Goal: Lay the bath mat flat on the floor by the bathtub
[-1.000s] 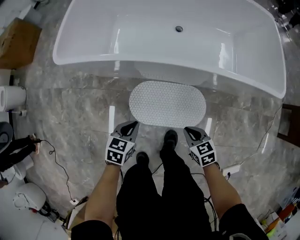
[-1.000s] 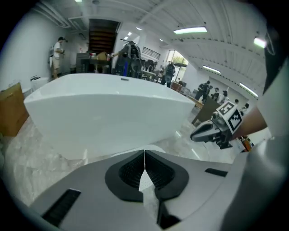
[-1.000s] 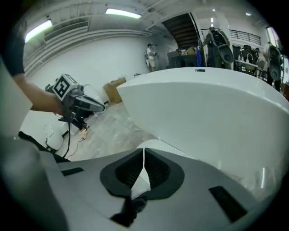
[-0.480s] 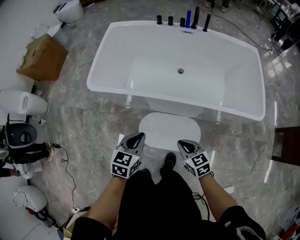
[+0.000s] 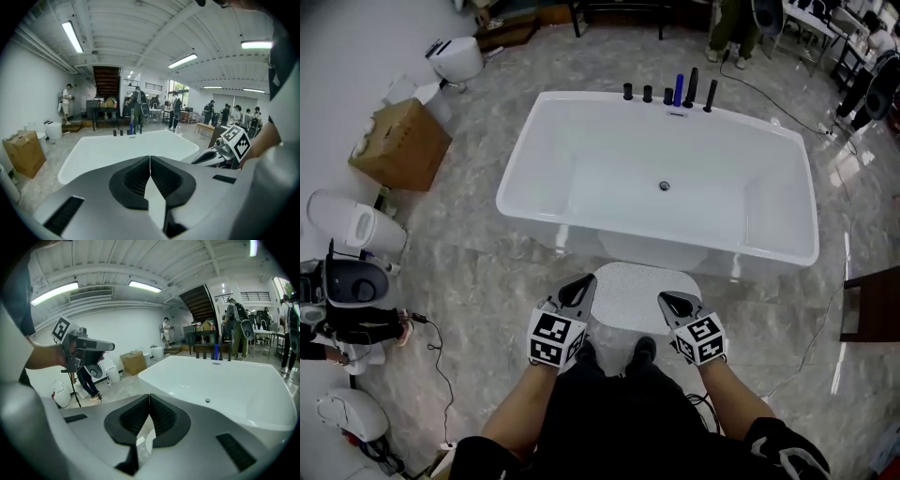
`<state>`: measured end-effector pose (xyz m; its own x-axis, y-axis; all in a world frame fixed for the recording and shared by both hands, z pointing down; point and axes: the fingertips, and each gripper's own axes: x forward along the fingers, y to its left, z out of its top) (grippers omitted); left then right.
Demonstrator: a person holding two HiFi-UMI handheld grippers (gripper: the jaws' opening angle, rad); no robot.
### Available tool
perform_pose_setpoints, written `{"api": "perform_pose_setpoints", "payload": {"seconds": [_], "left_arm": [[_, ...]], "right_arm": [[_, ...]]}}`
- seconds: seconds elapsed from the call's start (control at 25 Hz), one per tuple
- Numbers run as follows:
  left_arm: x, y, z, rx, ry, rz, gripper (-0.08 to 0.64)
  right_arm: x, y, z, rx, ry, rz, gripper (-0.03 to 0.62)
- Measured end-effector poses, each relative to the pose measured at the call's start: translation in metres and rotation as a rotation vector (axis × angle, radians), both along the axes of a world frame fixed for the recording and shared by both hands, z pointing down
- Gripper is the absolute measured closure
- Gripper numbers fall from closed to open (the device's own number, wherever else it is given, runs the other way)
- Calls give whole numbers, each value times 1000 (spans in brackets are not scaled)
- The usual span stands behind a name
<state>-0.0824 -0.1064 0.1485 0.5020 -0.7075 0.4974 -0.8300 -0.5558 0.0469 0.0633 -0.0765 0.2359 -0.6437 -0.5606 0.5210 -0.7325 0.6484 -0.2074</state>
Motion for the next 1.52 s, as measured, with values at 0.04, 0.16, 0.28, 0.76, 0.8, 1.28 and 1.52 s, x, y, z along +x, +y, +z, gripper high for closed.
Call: {"api": "perform_pose_setpoints", "payload": {"seconds": [0.04,0.16,0.28,0.76,0.8,1.28,1.52], "left_arm": [[-6,-1,-6,15,11,3,548],[-29,-4,-26,53,51,10,548],[-59,-3,-46,97,69,17,548],[-154,-4,-87,151,101,77,548],[-155,-6,-92,163,94,85,548],[-128,-34,-118,225,128,18,548],[-98,-52,-158,293,144,-3,548]], "right_arm": [[-10,0,-7,11,4,-5,574],[-44,-3,-31,52,16,-10,574],[-81,-4,-53,78,9,13,574],[-173,-26,-153,257,-44,149,574],[-173,-26,-157,264,-47,154,574],[-119,-33,-213,371,-46,125,577],[-60,-48,-250,461,-76,177,577]]}}
